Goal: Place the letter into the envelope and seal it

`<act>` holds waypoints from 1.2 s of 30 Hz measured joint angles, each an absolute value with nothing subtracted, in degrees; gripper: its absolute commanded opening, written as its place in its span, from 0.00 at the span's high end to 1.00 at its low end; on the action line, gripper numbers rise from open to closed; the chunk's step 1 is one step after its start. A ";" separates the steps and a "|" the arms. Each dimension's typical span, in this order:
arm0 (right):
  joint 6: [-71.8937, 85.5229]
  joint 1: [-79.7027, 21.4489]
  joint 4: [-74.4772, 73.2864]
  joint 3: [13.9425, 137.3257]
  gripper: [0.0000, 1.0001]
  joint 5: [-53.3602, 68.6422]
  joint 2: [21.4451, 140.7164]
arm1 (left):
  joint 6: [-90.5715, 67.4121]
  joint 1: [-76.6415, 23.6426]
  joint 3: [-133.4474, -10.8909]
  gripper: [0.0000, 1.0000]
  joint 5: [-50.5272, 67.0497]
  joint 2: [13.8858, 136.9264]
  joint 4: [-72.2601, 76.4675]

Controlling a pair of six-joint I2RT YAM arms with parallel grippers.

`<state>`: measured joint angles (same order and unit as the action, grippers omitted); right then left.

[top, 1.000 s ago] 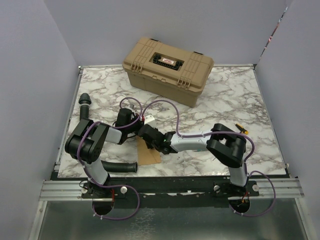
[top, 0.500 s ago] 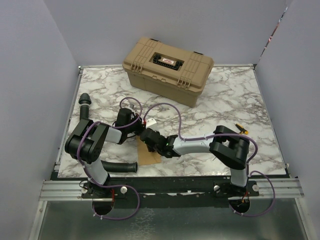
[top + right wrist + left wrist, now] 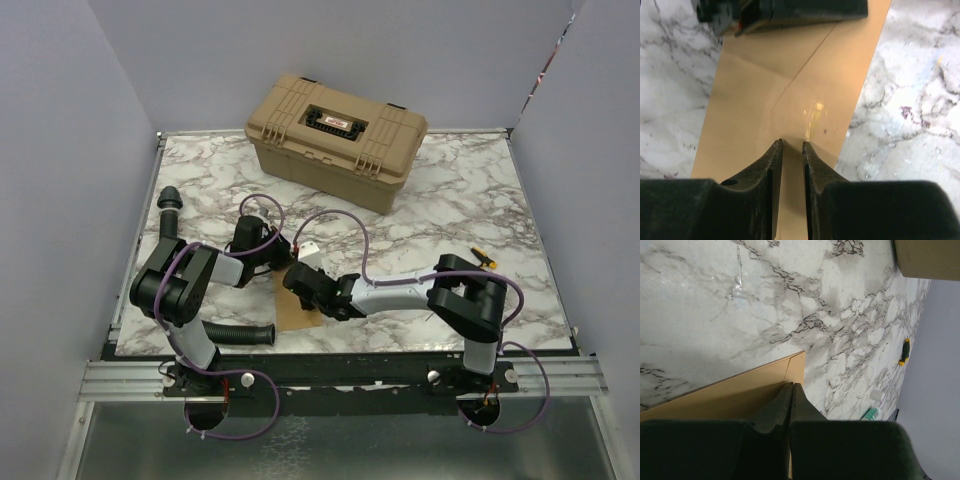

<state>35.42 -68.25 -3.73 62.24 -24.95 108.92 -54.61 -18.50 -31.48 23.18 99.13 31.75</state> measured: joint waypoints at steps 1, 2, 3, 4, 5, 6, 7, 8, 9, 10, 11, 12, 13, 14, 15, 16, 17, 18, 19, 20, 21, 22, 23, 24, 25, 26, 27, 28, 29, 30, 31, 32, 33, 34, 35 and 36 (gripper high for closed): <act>35.64 -68.64 -4.23 61.93 0.76 -24.82 108.51 | -54.61 -18.48 -31.51 1.00 23.22 99.13 31.68; 35.77 -69.08 -4.91 61.80 0.76 -24.77 108.18 | -54.61 -18.48 -31.59 1.00 23.27 99.13 31.55; 35.83 -69.69 -5.67 61.76 0.76 -24.82 107.94 | -54.61 -18.48 -31.70 1.00 23.31 99.13 31.38; 35.81 -70.26 -6.37 61.69 0.76 -24.84 107.70 | -54.61 -18.46 -31.86 1.00 23.35 99.13 31.07; 35.81 -70.81 -7.16 61.58 0.76 -24.86 107.44 | -54.57 -18.46 -32.01 1.00 23.38 99.13 30.81; 35.92 -71.35 -8.10 61.47 0.76 -24.86 107.15 | -54.48 -18.44 -32.21 1.00 23.42 99.13 30.41; 36.07 -71.64 -8.69 61.45 0.77 -24.86 107.00 | -54.28 -18.44 -32.38 1.00 23.49 99.13 30.06; 36.34 -71.92 -9.34 61.43 0.77 -24.86 106.78 | -54.11 -18.41 -32.60 1.00 23.55 99.11 29.61; 36.77 -72.10 -9.93 61.34 0.78 -24.84 106.56 | -54.00 -18.41 -32.73 1.00 23.59 99.11 29.36; 37.58 -72.34 -10.63 61.01 0.78 -24.80 106.15 | -53.91 -18.39 -32.84 1.00 23.59 99.04 29.02; 38.39 -72.55 -11.16 60.55 0.78 -24.75 105.58 | -53.78 -18.39 -32.93 1.00 23.62 99.02 28.84; 39.18 -72.73 -11.68 60.05 0.78 -24.62 104.92 | -53.76 -18.39 -32.99 1.00 23.62 99.02 28.71; 40.45 -73.01 -12.47 59.05 0.78 -24.16 103.81 | -53.74 -18.39 -33.01 1.00 23.62 99.02 28.62; 41.50 -73.21 -13.65 58.19 0.77 -23.75 102.65 | -53.74 -18.39 -33.06 1.00 23.66 99.00 28.56; 42.61 -73.43 -15.00 57.30 0.76 -23.22 101.38 | -53.71 -18.39 -33.10 1.00 23.70 99.00 28.45; 43.83 -73.58 -16.75 56.38 0.74 -22.74 99.94 | -53.71 -18.39 -33.17 1.00 23.75 98.91 28.27; 45.17 -73.71 -18.96 55.29 0.71 -22.13 98.35 | -53.67 -18.39 -33.28 0.99 23.77 98.89 28.08; 46.24 -73.82 -21.12 54.24 0.67 -21.65 96.64 | -53.60 -18.39 -33.39 0.94 23.77 98.74 27.73; 47.55 -73.95 -23.29 53.17 0.63 -21.28 94.74 | -53.49 -18.37 -33.45 0.88 23.73 98.54 27.40; 49.01 -74.04 -25.52 52.10 0.60 -21.19 92.31 | -53.23 -18.37 -33.58 0.82 23.68 98.15 26.68; 50.57 -74.11 -27.03 51.48 0.56 -21.17 89.95 | -52.99 -18.37 -33.67 0.76 23.68 97.67 25.91; 52.03 -74.15 -28.29 51.07 0.52 -21.34 87.50 | -52.56 -18.39 -33.82 0.69 23.70 96.66 24.51; 53.76 -74.15 -29.47 50.89 0.49 -21.65 84.95 | -52.36 -18.48 -34.00 0.64 23.68 95.68 23.18; 55.81 -74.15 -30.52 50.83 0.47 -22.31 82.32 | -52.01 -18.52 -34.24 0.60 23.66 94.59 21.74; 57.98 -74.15 -31.57 50.78 0.45 -23.14 79.70 | -51.18 -18.76 -34.81 0.56 23.66 92.66 19.44; 60.29 -74.15 -32.64 50.74 0.43 -24.10 77.30 | -50.94 -18.85 -35.31 0.53 23.66 91.37 18.02; 62.72 -74.11 -33.93 50.57 0.42 -25.15 75.07 | -49.93 -19.18 -36.36 0.50 23.64 89.08 15.62; 65.32 -73.89 -35.46 50.26 0.41 -26.24 73.03 | -49.28 -19.42 -37.26 0.46 23.66 87.24 14.04; 68.10 -73.52 -37.34 49.82 0.40 -27.24 71.16 | -48.69 -19.86 -38.09 0.42 23.66 85.30 12.84; 70.65 -73.06 -39.29 49.25 0.40 -28.14 69.52 | -47.81 -20.51 -39.03 0.38 23.53 82.98 11.53; 73.12 -72.40 -41.36 48.62 0.39 -28.91 68.07 | -47.27 -21.02 -39.46 0.34 23.46 81.73 10.83; 75.79 -71.16 -43.83 47.81 0.38 -29.52 66.61 | -46.59 -22.37 -39.90 0.31 22.98 79.02 10.15; 77.80 -69.69 -45.74 47.03 0.38 -30.24 65.45 | -45.80 -23.99 -40.01 0.28 22.17 76.69 9.74; 79.55 -67.92 -47.33 46.09 0.38 -30.72 64.31 | -45.50 -25.67 -40.01 0.25 21.58 74.96 9.45; 80.68 -66.00 -48.56 45.01 0.38 -30.92 63.18 | -45.10 -27.31 -39.99 0.21 20.75 73.63 9.08; 81.30 -63.88 -49.50 43.92 0.38 -30.98 62.11 | -44.71 -29.76 -39.88 0.19 19.35 72.29 8.71</act>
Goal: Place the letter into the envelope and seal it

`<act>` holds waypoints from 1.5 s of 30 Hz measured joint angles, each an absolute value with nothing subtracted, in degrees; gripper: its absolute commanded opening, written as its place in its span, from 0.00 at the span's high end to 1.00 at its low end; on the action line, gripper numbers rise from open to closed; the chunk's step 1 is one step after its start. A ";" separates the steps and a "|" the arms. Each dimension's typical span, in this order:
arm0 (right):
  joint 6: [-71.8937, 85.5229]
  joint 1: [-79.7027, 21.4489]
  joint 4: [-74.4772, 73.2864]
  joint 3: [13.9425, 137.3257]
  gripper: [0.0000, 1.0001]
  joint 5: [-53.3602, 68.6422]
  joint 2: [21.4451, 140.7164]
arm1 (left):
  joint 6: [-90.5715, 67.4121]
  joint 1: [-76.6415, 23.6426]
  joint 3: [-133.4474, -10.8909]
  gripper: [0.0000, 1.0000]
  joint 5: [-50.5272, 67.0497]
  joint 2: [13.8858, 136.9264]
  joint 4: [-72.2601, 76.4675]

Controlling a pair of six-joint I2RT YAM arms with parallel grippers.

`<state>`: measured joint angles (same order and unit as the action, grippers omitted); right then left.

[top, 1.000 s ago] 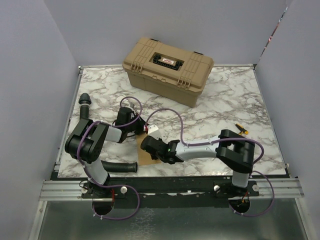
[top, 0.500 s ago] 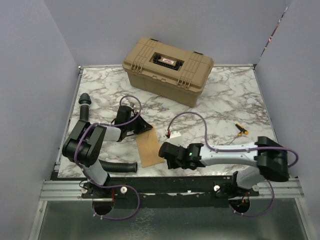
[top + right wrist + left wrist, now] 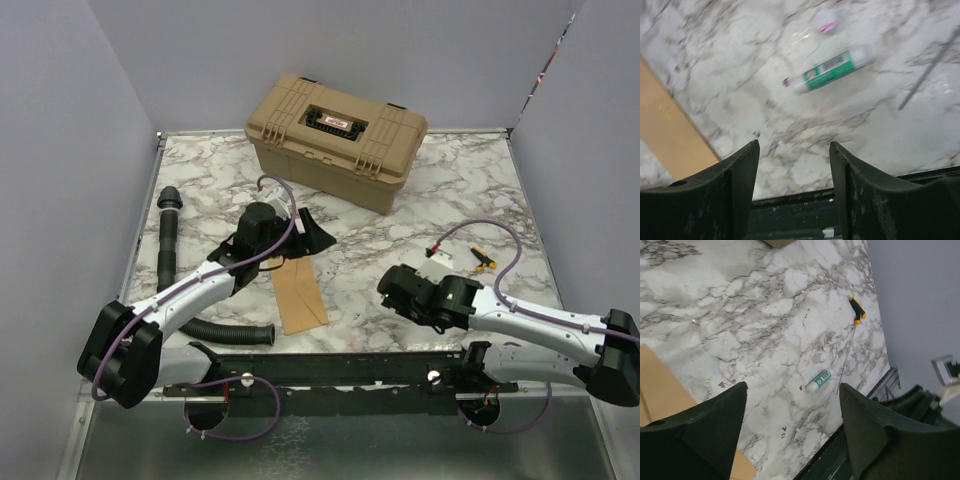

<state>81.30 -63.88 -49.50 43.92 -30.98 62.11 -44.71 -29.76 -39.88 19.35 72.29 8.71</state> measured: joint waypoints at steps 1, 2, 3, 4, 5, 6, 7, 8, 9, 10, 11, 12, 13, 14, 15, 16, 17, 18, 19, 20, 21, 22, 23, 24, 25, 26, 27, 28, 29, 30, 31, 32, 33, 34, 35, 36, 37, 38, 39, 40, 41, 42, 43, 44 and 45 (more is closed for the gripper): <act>81.58 -61.47 -50.02 42.76 0.38 -30.94 61.06 | -44.40 -31.86 -39.68 0.16 18.06 71.37 8.43; 81.54 -58.89 -50.33 41.71 0.38 -30.87 60.18 | -44.18 -33.47 -39.40 0.14 16.75 70.78 8.23; 81.17 -56.40 -50.37 40.97 0.37 -30.79 59.72 | -44.01 -34.94 -39.13 0.12 15.84 70.48 7.99; 80.68 -54.00 -50.33 40.47 0.37 -30.63 59.57 | -43.77 -36.12 -38.85 0.11 15.07 70.35 7.75; 80.03 -51.77 -50.28 40.21 0.37 -30.57 59.68 | -43.42 -37.34 -38.41 0.10 13.78 70.30 7.35; 79.35 -49.80 -50.22 40.10 0.37 -30.46 60.07 | -43.27 -37.98 -38.04 0.09 13.06 70.30 7.03; 78.65 -48.14 -50.04 40.05 0.37 -30.22 60.62 | -43.07 -38.46 -37.60 0.09 11.99 70.30 6.74; 77.82 -46.44 -49.69 40.05 0.37 -29.80 61.43 | -42.96 -38.76 -37.36 0.09 11.25 70.30 6.50; 76.66 -44.49 -49.08 40.05 0.37 -28.91 62.72 | -42.83 -39.22 -37.19 0.08 10.48 70.30 6.15; 75.81 -43.00 -48.49 40.05 0.37 -28.25 64.12 | -42.76 -39.48 -37.06 0.08 9.80 70.30 5.96; 75.07 -41.89 -47.90 40.05 0.38 -27.55 65.67 | -42.74 -39.75 -37.04 0.06 9.30 70.30 5.85; 74.52 -40.97 -47.42 40.10 0.38 -27.16 67.24 | -42.72 -40.27 -36.95 0.06 8.49 70.30 5.85; 73.97 -40.45 -47.11 40.18 0.38 -26.72 68.88 | -42.72 -40.64 -36.91 0.06 8.16 70.30 5.82; 73.67 -40.32 -47.05 40.40 0.38 -26.17 70.57 | -42.72 -41.04 -36.82 0.06 7.84 70.30 5.85; 73.41 -40.27 -47.05 40.93 0.38 -25.69 72.23 | -42.74 -41.43 -36.64 0.06 7.55 70.30 5.87; 73.30 -40.27 -46.94 41.52 0.38 -25.21 73.71 | -42.74 -41.63 -36.47 0.06 7.31 70.30 5.87; 73.25 -40.27 -46.89 42.19 0.38 -24.73 74.98 | -42.74 -41.78 -36.25 0.06 7.14 70.30 5.89; 73.25 -40.27 -46.78 43.07 0.38 -24.29 75.61 | -42.74 -41.87 -35.92 0.06 6.98 70.30 5.89; 73.28 -40.27 -46.63 43.53 0.39 -24.08 76.86 | -42.76 -42.09 -35.59 0.06 6.90 70.30 5.87; 73.41 -40.27 -46.61 44.07 0.39 -23.86 77.43 | -42.76 -42.13 -35.38 0.06 6.83 70.30 5.85; 73.54 -40.27 -46.59 44.53 0.39 -23.66 77.87 | -42.76 -42.13 -35.18 0.06 6.79 70.30 5.87; 73.76 -40.27 -46.61 44.88 0.40 -23.46 78.22 | -42.76 -42.13 -35.05 0.06 6.72 70.30 5.85; 74.00 -40.27 -46.59 45.10 0.40 -23.29 78.48 | -42.76 -42.13 -34.94 0.06 6.61 70.32 5.87; 74.24 -40.27 -46.61 45.19 0.40 -23.18 78.72 | -42.78 -42.13 -34.89 0.06 6.57 70.32 5.87; 74.65 -40.27 -46.65 45.19 0.41 -23.00 78.94 | -42.78 -42.13 -34.87 0.06 6.50 70.32 5.87; 74.98 -40.27 -46.70 45.19 0.41 -22.94 79.15 | -42.78 -42.13 -34.87 0.06 6.39 70.35 5.87; 75.22 -40.27 -46.72 45.19 0.42 -22.85 79.35 | -42.78 -42.13 -34.87 0.06 6.33 70.35 5.89; 75.55 -40.27 -46.72 45.19 0.42 -22.81 79.53 | -42.81 -42.13 -34.87 0.06 6.31 70.37 5.89; 75.79 -40.27 -46.72 45.19 0.43 -22.79 79.68 | -42.81 -42.13 -34.87 0.06 6.24 70.41 5.91; 76.09 -40.27 -46.72 45.19 0.44 -22.79 79.85 | -42.83 -42.13 -34.87 0.06 6.15 70.46 5.91; 76.31 -40.27 -46.70 45.19 0.44 -22.79 80.01 | -42.83 -42.13 -34.87 0.06 6.11 70.52 5.91; 76.51 -40.27 -46.68 45.19 0.45 -22.79 80.23 | -42.85 -42.13 -34.87 0.06 6.07 70.59 5.93; 76.55 -40.27 -46.63 45.17 0.45 -22.81 80.42 | -42.87 -42.13 -34.87 0.06 6.04 70.65 5.96; 76.66 -40.27 -46.54 45.17 0.46 -22.81 80.79 | -43.00 -42.13 -34.87 0.06 6.00 70.78 6.04; 76.73 -40.27 -46.50 45.17 0.47 -22.81 81.21 | -43.03 -42.15 -34.87 0.06 5.98 70.87 6.09; 76.82 -40.27 -46.48 45.17 0.48 -22.83 81.73 | -43.05 -42.13 -34.87 0.06 5.98 70.96 6.11; 76.95 -40.27 -46.46 45.17 0.49 -22.83 82.28 | -43.11 -42.13 -34.85 0.06 5.98 71.05 6.11; 77.01 -40.27 -46.46 45.17 0.52 -22.85 82.83 | -43.22 -42.13 -34.85 0.06 5.98 71.07 6.11; 77.12 -40.27 -46.44 45.17 0.57 -22.85 83.40 | -43.24 -42.13 -34.81 0.06 5.98 71.07 6.13; 77.23 -40.27 -46.44 45.17 0.60 -22.90 83.90 | -43.27 -42.13 -34.81 0.06 5.98 71.07 6.15; 77.41 -40.27 -46.46 45.17 0.64 -22.94 84.31 | -43.31 -42.13 -34.79 0.06 5.98 71.07 6.17; 77.58 -40.27 -46.41 45.17 0.66 -23.00 84.47 | -43.40 -42.13 -34.79 0.06 5.98 71.05 6.20; 77.67 -40.27 -46.26 45.17 0.68 -23.03 84.47 | -43.42 -42.15 -34.79 0.06 5.98 71.05 6.20; 77.82 -40.27 -46.33 45.17 0.70 -23.05 84.44 | -43.48 -42.13 -34.79 0.06 5.98 70.98 6.22; 77.95 -40.27 -46.33 45.15 0.71 -23.05 84.42 | -43.51 -42.13 -34.76 0.06 5.98 70.91 6.22</act>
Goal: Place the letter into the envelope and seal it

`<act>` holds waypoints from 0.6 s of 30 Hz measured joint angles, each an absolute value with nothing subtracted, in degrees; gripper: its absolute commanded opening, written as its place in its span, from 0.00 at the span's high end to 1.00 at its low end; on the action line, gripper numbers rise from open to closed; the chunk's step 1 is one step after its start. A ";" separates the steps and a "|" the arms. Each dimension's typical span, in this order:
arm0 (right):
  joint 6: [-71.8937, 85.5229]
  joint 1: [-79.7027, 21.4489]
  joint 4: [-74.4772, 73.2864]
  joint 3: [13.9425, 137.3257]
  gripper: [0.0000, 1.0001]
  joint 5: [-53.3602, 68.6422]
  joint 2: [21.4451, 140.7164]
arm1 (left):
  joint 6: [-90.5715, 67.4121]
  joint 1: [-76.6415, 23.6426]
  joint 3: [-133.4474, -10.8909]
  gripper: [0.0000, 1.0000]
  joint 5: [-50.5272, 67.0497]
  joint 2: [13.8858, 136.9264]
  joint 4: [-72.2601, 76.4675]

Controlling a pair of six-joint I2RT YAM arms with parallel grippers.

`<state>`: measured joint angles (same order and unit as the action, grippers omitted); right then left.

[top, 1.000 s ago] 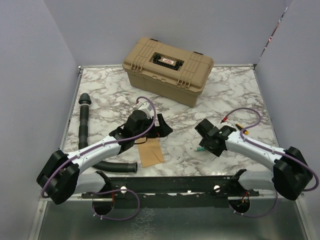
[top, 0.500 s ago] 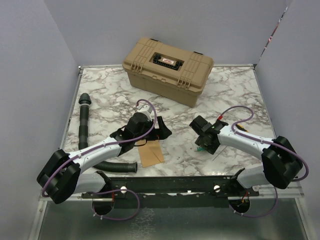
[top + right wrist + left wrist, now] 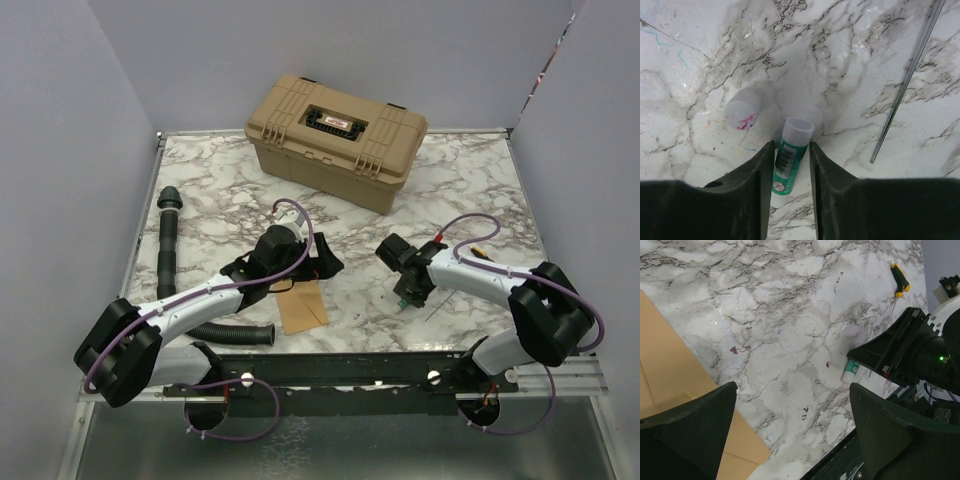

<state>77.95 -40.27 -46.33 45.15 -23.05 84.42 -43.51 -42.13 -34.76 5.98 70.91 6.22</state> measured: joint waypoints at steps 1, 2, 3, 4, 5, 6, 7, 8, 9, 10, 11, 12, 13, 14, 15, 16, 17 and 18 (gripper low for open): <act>78.00 -40.27 -46.33 45.12 0.74 -23.07 84.29 | -43.59 -42.13 -34.68 0.06 5.98 70.67 6.24; 78.02 -40.27 -46.33 44.97 0.78 -23.07 84.09 | -43.64 -42.15 -34.59 0.06 5.98 70.41 6.24; 78.04 -40.27 -46.35 44.73 0.82 -23.07 83.77 | -43.68 -42.13 -34.54 0.06 5.98 70.22 6.24; 78.06 -40.27 -46.44 44.51 0.87 -23.09 83.53 | -43.72 -42.13 -34.50 0.06 5.98 69.97 6.26; 78.08 -40.27 -46.48 44.29 0.91 -23.09 83.35 | -43.81 -42.13 -34.41 0.06 5.98 69.63 6.26; 78.06 -40.27 -46.57 44.16 0.94 -23.09 83.18 | -43.90 -42.13 -34.33 0.06 5.98 69.34 6.26; 78.15 -40.27 -46.68 44.10 0.95 -23.09 83.02 | -43.99 -42.15 -34.24 0.06 5.98 68.88 6.24; 78.28 -40.27 -46.83 44.03 0.96 -23.11 82.89 | -44.12 -42.13 -34.22 0.06 6.00 68.60 6.24; 78.50 -40.27 -47.16 44.01 0.96 -23.14 82.67 | -44.18 -42.13 -34.20 0.06 6.00 68.20 6.24; 78.65 -40.27 -47.55 43.97 0.96 -23.18 82.37 | -44.34 -42.13 -34.15 0.06 6.02 67.59 6.24; 78.67 -40.27 -48.07 43.97 0.96 -23.29 81.84 | -44.47 -42.13 -34.15 0.06 6.04 67.13 6.22; 78.67 -40.27 -48.80 43.99 0.96 -23.44 80.90 | -44.51 -42.13 -34.13 0.06 6.11 66.65 6.22; 78.67 -40.27 -49.65 43.99 0.97 -23.70 79.79 | -44.51 -42.13 -34.13 0.05 6.37 66.00 6.24; 78.63 -40.27 -50.35 44.05 0.99 -23.86 78.78 | -44.49 -42.15 -34.13 0.05 6.59 65.54 6.24; 78.22 -40.27 -51.37 44.29 0.99 -24.23 77.12 | -44.42 -42.13 -34.13 0.05 6.87 65.12 6.24; 77.52 -40.27 -51.99 44.80 1.00 -24.43 75.55 | -44.16 -42.13 -34.13 0.05 7.27 64.75 6.24; 76.36 -40.27 -52.18 45.47 1.00 -24.58 73.80 | -43.86 -42.15 -34.15 0.05 7.66 64.51 6.20; 74.54 -40.27 -51.83 46.11 1.00 -24.58 72.03 | -43.55 -42.15 -34.22 0.05 8.25 64.29 6.00</act>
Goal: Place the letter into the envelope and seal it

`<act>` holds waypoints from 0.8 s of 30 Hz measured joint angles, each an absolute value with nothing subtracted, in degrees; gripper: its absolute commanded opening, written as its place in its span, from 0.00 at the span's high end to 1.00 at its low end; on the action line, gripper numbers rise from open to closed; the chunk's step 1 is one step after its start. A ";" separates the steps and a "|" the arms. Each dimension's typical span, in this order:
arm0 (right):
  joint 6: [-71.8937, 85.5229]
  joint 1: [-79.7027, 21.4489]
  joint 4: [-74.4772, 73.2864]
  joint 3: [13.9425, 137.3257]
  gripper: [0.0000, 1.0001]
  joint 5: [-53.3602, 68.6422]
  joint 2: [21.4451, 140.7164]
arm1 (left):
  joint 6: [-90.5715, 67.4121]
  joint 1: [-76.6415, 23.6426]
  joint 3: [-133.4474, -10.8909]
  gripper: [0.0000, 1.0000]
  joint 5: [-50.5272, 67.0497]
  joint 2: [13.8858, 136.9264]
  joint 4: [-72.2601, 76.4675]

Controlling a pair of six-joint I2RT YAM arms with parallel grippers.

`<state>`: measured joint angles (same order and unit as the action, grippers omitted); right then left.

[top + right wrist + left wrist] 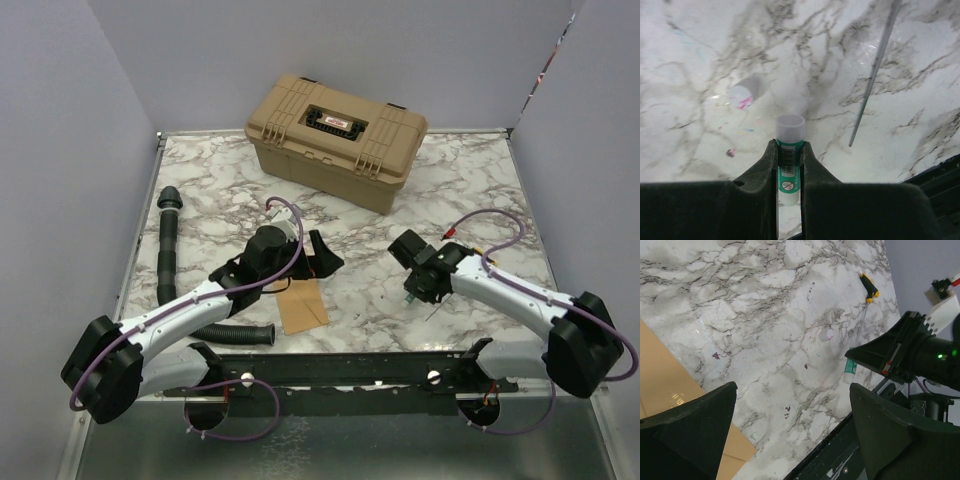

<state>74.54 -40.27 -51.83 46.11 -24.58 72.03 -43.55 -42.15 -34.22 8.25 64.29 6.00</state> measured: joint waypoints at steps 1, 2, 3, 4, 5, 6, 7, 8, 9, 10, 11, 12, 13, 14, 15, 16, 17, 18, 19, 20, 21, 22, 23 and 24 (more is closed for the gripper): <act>71.99 -40.27 -51.11 46.74 1.00 -24.53 70.28 | -43.40 -42.15 -34.30 0.05 8.58 64.16 5.82; 69.49 -40.27 -49.63 47.11 1.00 -24.21 68.49 | -43.27 -42.13 -34.48 0.05 9.02 63.99 5.52; 65.84 -40.27 -47.64 47.31 1.00 -23.51 66.87 | -43.16 -42.13 -34.94 0.05 9.72 63.77 4.80; 62.00 -40.25 -45.08 47.33 1.00 -22.37 65.39 | -42.98 -42.13 -35.48 0.05 10.41 63.57 4.38; 58.13 -40.23 -42.68 47.33 1.00 -20.99 64.25 | -42.96 -42.13 -36.29 0.05 11.27 63.35 3.77; 54.48 -40.21 -40.05 47.33 1.00 -19.29 63.40 | -42.92 -42.13 -37.08 0.05 12.10 63.11 3.44; 50.68 -40.18 -37.26 47.31 1.00 -17.32 62.78 | -42.81 -42.11 -38.02 0.05 13.02 62.87 3.14; 46.85 -40.16 -34.11 47.22 1.00 -14.92 62.35 | -42.72 -42.11 -38.26 0.05 14.06 62.81 2.94; 43.05 -40.14 -30.63 46.92 1.00 -12.14 61.98 | -42.70 -42.04 -40.14 0.05 15.16 62.26 2.79; 39.55 -40.14 -27.22 46.54 1.00 -9.26 61.78 | -42.70 -41.85 -41.08 0.05 16.08 61.78 2.61; 36.14 -40.14 -24.16 46.26 1.00 -6.35 61.71 | -42.70 -41.58 -41.82 0.05 16.73 61.30 2.42; 32.71 -40.14 -21.23 46.06 1.00 -3.46 61.93 | -42.76 -41.32 -42.39 0.05 17.19 60.88 2.09; 29.43 -40.14 -18.55 46.02 1.00 -0.95 62.35 | -42.85 -40.71 -43.11 0.05 17.76 60.31 1.26; 26.46 -40.14 -16.03 46.02 1.00 1.52 63.00 | -43.05 -40.12 -43.64 0.05 18.04 59.90 0.60; 23.09 -40.14 -13.58 46.04 1.00 4.05 64.03 | -43.29 -39.24 -43.97 0.05 18.28 59.53 0.14; 20.47 -40.14 -11.94 46.09 1.00 5.85 65.08 | -43.75 -38.04 -44.29 0.06 18.68 59.16 -0.56; 17.80 -40.14 -10.66 46.22 1.00 7.79 66.30 | -44.16 -36.97 -44.38 0.07 19.07 58.96 -0.91; 15.46 -40.14 -9.58 46.33 1.00 9.61 67.53 | -44.60 -36.25 -44.40 0.09 19.31 58.89 -1.41; 13.15 -40.14 -8.54 46.39 1.00 11.33 68.66 | -44.99 -35.31 -44.40 0.11 19.70 58.87 -1.93; 11.03 -40.14 -7.62 46.39 1.00 12.93 69.63 | -45.54 -34.46 -44.40 0.13 20.25 58.98 -2.59; 8.78 -40.14 -6.79 46.39 1.00 14.37 70.32 | -46.26 -33.76 -44.36 0.16 21.12 59.18 -3.03; 6.72 -40.16 -5.89 46.39 1.00 15.57 70.65 | -46.65 -33.32 -44.34 0.18 21.78 59.40 -3.20; 4.84 -40.16 -4.82 46.35 1.00 16.67 70.74 | -47.40 -32.93 -44.21 0.20 22.74 59.83 -3.18; 3.09 -40.16 -3.40 46.28 1.00 17.85 70.72 | -47.72 -32.71 -44.05 0.21 23.27 60.18 -3.20</act>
